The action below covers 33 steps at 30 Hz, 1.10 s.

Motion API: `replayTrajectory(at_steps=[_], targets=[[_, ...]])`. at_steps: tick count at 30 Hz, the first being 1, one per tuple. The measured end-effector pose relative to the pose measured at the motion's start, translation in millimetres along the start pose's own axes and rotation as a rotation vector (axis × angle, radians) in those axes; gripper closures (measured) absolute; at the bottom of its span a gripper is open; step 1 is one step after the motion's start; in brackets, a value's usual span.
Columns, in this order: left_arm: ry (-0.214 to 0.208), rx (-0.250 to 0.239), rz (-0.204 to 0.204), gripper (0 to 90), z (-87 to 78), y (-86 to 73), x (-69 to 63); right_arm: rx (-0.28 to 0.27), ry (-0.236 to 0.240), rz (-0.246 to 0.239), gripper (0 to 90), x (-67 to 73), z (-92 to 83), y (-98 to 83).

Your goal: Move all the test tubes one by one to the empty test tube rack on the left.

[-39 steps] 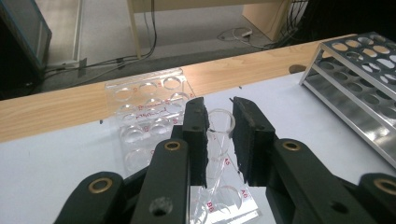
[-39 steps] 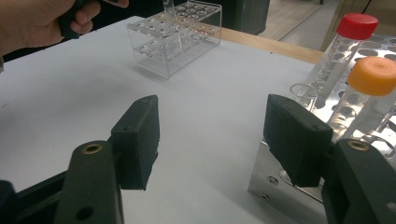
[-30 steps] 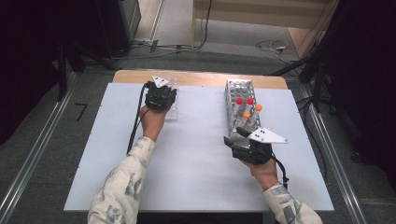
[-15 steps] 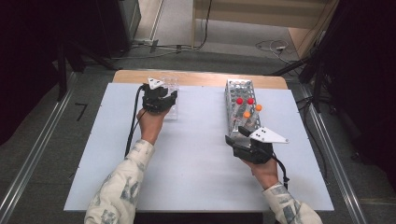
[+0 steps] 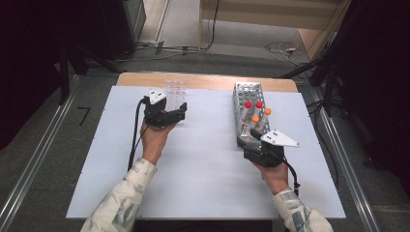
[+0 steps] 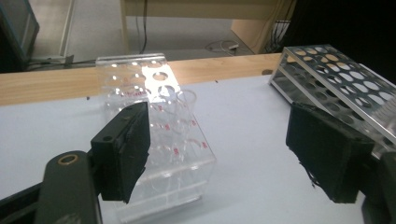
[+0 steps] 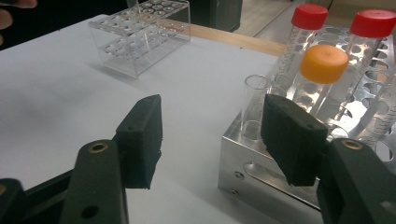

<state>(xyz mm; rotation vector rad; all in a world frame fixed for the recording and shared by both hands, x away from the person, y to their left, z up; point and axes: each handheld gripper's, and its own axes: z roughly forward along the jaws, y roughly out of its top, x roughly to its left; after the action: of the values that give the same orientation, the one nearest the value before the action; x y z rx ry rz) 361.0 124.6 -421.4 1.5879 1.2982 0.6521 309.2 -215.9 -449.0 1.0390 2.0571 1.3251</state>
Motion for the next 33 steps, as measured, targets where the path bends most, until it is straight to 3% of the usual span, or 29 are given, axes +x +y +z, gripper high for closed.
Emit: replayTrajectory(at_steps=[14, 33], targets=[[-0.056, 0.001, 0.015, 21.2, -15.1, -16.7, -7.7, 0.013, -0.077, 0.033, 56.4, -9.2, 15.9, -4.2], [-0.101, 0.003, 0.039, 21.5, -18.0, -20.4, -21.8, 0.009, -0.118, 0.025, 72.6, -11.9, 29.0, -8.2]])
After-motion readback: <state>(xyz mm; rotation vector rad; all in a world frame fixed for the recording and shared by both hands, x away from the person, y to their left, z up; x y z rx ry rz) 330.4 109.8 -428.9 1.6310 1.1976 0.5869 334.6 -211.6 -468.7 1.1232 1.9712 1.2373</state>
